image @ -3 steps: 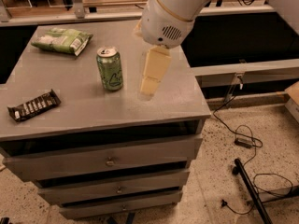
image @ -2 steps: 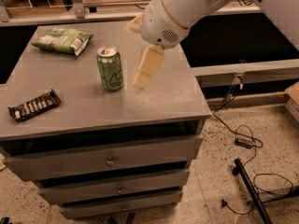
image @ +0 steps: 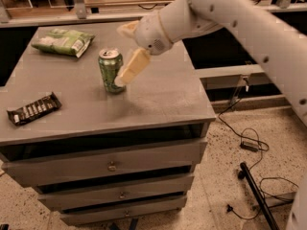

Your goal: Move green can near green jalapeno chip bag

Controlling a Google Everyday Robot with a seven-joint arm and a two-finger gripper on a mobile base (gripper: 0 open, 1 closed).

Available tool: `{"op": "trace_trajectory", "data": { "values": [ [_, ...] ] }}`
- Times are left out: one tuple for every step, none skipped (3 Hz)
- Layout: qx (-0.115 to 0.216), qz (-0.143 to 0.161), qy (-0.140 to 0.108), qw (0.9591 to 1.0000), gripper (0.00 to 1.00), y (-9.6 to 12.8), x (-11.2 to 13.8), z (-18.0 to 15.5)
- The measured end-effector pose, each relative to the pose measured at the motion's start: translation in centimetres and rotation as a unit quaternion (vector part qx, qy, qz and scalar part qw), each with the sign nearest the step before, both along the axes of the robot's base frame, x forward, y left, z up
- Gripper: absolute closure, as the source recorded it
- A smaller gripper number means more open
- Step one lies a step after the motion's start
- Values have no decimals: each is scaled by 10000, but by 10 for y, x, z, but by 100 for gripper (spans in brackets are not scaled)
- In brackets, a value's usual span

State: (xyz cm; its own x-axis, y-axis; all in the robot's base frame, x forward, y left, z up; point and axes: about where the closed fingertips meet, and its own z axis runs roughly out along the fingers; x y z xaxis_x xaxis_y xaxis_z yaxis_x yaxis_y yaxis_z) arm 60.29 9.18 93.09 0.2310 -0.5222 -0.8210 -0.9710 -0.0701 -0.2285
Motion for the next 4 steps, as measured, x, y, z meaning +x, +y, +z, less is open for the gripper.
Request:
{"op": "trace_trajectory", "data": {
  "values": [
    [300,220,234,9990,0,20,2,-10],
    [307,254,258,9989,25,24,1,-12],
    [307,283,269,9988,56,27,0,-13],
    [306,303,276,9987,79,29,-1,-14]
  ]
}}
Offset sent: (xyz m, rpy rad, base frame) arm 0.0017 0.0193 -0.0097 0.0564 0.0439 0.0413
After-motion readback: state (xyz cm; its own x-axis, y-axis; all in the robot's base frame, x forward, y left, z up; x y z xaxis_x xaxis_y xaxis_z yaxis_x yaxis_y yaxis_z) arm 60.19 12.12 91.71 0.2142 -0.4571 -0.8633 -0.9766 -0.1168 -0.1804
